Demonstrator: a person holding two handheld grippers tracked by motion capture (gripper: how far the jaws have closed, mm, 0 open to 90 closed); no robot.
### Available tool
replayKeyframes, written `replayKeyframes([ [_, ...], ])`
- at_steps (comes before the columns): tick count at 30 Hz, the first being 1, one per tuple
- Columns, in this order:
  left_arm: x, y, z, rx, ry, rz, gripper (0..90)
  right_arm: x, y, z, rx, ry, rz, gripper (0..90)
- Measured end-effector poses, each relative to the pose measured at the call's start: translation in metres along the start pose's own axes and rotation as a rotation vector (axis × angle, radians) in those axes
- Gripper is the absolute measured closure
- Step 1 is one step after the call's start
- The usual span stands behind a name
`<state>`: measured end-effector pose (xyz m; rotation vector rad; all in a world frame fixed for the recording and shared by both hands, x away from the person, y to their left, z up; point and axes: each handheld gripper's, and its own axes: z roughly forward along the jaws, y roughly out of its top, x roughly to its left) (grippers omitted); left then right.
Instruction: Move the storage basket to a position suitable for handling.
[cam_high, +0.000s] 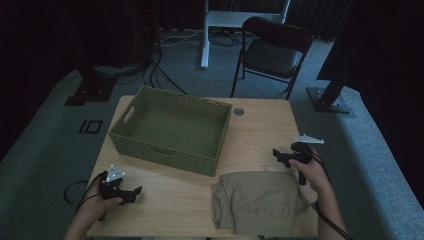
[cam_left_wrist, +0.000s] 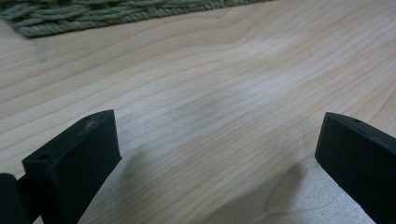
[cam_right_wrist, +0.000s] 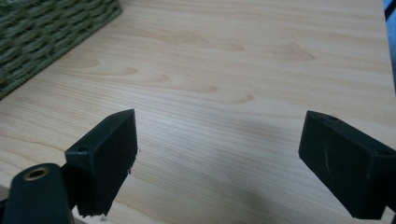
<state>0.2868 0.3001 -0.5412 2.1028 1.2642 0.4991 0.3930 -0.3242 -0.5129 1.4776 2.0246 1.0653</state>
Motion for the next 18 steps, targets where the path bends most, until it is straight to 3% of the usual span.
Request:
replayKeyframes([
  [4, 0.005, 0.000, -0.003, -0.008, 0.016, -0.022, 6.8, 0.010, 0.004, -0.002, -0.008, 0.022, -0.021, 11.3],
  [18, 0.024, 0.003, -0.015, -0.050, 0.061, -0.066, 6.8, 0.042, 0.015, -0.008, -0.042, 0.109, -0.058, 11.3],
])
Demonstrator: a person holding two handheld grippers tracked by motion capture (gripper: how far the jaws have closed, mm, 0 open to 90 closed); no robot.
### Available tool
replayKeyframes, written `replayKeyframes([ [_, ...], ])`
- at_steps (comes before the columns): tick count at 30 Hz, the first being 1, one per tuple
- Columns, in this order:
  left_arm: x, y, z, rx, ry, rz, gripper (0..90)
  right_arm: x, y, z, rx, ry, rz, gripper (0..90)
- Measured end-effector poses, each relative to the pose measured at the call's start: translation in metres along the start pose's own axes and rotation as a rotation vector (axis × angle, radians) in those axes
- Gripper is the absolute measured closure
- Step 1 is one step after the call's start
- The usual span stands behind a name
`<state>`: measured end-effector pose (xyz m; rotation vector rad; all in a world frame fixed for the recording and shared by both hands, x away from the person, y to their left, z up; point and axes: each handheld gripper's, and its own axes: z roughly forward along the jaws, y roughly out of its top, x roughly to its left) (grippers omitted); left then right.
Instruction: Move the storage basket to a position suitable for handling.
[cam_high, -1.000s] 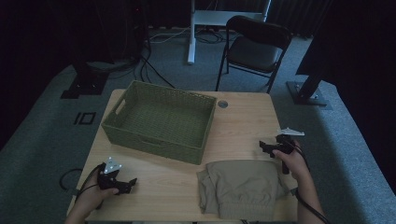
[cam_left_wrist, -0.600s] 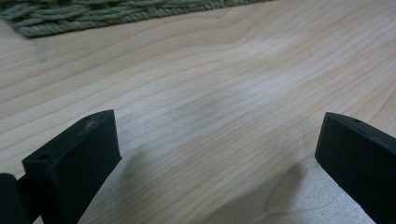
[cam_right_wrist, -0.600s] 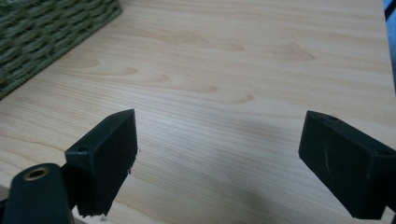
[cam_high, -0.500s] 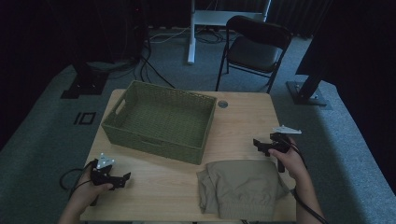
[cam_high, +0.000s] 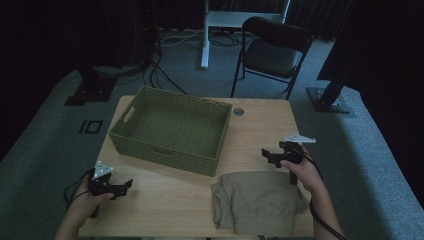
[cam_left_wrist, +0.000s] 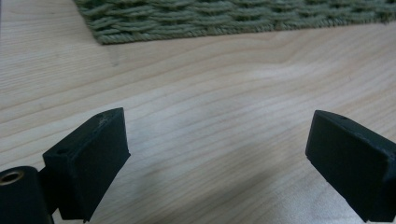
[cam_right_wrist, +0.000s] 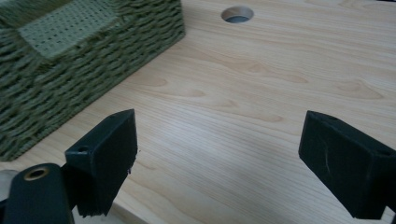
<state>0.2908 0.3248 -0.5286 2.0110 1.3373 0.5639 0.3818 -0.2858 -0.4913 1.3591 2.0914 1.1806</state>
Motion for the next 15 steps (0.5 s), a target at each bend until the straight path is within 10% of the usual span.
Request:
replayKeyframes([
  [15, 0.018, 0.024, -0.012, -0.067, 0.034, -0.001, 6.8, 0.033, 0.015, -0.005, -0.035, 0.089, -0.042, 11.3],
])
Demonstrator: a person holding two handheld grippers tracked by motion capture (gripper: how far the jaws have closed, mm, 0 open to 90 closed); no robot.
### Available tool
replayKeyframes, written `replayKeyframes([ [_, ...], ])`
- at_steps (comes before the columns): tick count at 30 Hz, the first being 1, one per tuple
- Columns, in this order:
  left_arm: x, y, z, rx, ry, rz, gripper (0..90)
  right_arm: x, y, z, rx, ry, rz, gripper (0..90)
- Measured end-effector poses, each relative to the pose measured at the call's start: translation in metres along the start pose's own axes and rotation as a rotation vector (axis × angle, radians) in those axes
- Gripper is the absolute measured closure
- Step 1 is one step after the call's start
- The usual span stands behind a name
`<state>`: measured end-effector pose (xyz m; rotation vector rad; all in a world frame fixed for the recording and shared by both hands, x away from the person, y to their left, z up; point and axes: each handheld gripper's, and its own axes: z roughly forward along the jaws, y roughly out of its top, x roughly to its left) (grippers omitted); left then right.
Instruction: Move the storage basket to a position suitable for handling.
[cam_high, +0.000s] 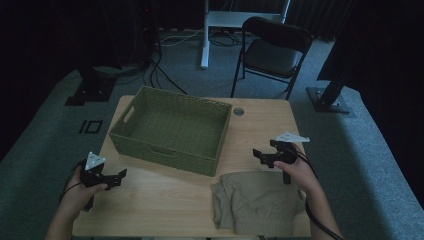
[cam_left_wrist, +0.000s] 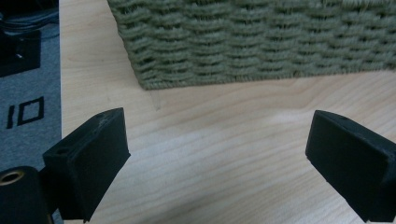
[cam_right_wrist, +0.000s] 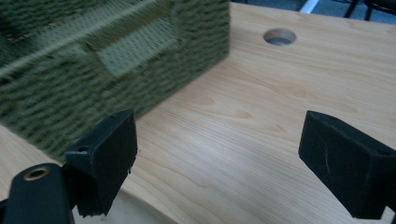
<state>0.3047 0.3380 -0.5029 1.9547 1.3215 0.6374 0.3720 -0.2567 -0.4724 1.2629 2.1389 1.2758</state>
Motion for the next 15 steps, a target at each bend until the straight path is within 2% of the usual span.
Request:
replayKeyframes([
  [5, 0.006, 0.008, -0.002, -0.012, -0.001, -0.006, 6.8, 0.010, 0.007, -0.001, -0.016, 0.029, -0.016, 11.3],
  [9, 0.009, 0.013, -0.003, -0.025, 0.002, -0.010, 6.8, 0.015, 0.011, -0.002, -0.020, 0.029, -0.027, 11.3],
  [15, 0.014, 0.024, -0.001, -0.035, 0.007, -0.007, 6.8, 0.028, 0.020, -0.005, -0.039, 0.054, -0.044, 11.3],
])
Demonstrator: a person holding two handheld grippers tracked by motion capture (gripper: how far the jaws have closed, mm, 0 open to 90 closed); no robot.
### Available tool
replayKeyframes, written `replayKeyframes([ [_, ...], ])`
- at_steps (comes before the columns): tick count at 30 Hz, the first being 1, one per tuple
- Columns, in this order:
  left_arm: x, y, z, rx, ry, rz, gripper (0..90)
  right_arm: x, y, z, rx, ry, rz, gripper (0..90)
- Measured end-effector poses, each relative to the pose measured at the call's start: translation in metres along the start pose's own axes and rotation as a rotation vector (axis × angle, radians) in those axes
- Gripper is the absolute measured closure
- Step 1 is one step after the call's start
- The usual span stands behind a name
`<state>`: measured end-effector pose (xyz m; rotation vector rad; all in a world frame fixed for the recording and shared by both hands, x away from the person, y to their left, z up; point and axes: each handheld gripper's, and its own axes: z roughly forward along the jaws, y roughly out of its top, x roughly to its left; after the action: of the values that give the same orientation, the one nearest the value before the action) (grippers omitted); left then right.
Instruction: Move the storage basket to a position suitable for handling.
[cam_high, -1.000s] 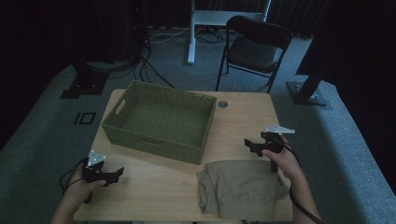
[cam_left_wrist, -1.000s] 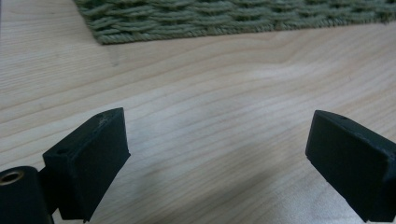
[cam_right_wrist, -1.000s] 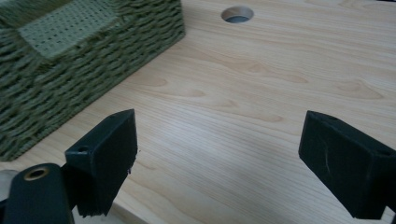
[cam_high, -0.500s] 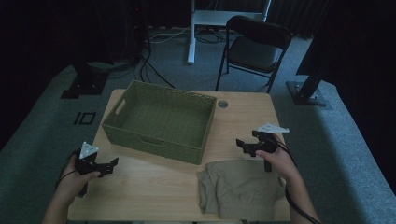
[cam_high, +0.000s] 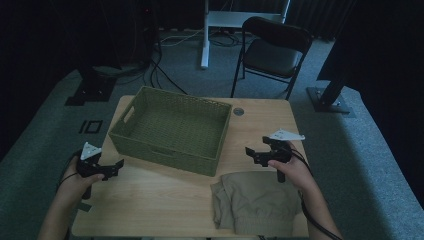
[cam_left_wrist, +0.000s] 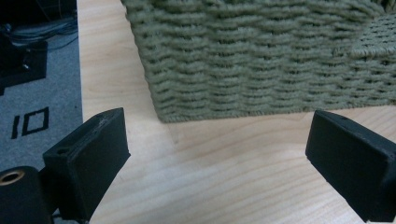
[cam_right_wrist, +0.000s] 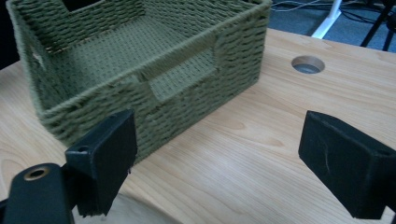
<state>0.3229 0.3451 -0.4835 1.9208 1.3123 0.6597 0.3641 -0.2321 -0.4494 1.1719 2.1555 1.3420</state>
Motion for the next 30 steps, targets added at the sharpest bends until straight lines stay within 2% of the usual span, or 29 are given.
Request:
replayKeyframes([
  [8, 0.009, 0.013, 0.000, -0.034, 0.002, -0.023, 6.8, 0.012, 0.006, 0.001, -0.012, 0.025, -0.011, 11.4],
  [14, 0.018, 0.026, 0.002, -0.059, 0.020, -0.040, 6.8, 0.026, 0.008, 0.010, -0.004, 0.046, -0.031, 11.3],
  [16, 0.020, 0.030, 0.003, -0.069, 0.012, -0.046, 6.8, 0.031, 0.009, 0.013, -0.003, 0.057, -0.042, 11.3],
  [18, 0.022, 0.033, 0.004, -0.072, 0.002, -0.030, 6.8, 0.036, 0.010, 0.015, -0.009, 0.069, -0.043, 11.3],
  [24, 0.028, 0.045, 0.006, -0.081, 0.025, -0.029, 6.8, 0.049, 0.015, 0.022, -0.015, 0.091, -0.056, 11.3],
  [26, 0.029, 0.048, 0.009, -0.083, 0.024, -0.010, 6.8, 0.052, 0.016, 0.025, -0.019, 0.093, -0.053, 11.3],
  [30, 0.032, 0.054, 0.014, -0.090, 0.021, -0.021, 6.8, 0.058, 0.018, 0.033, -0.015, 0.086, -0.043, 11.3],
])
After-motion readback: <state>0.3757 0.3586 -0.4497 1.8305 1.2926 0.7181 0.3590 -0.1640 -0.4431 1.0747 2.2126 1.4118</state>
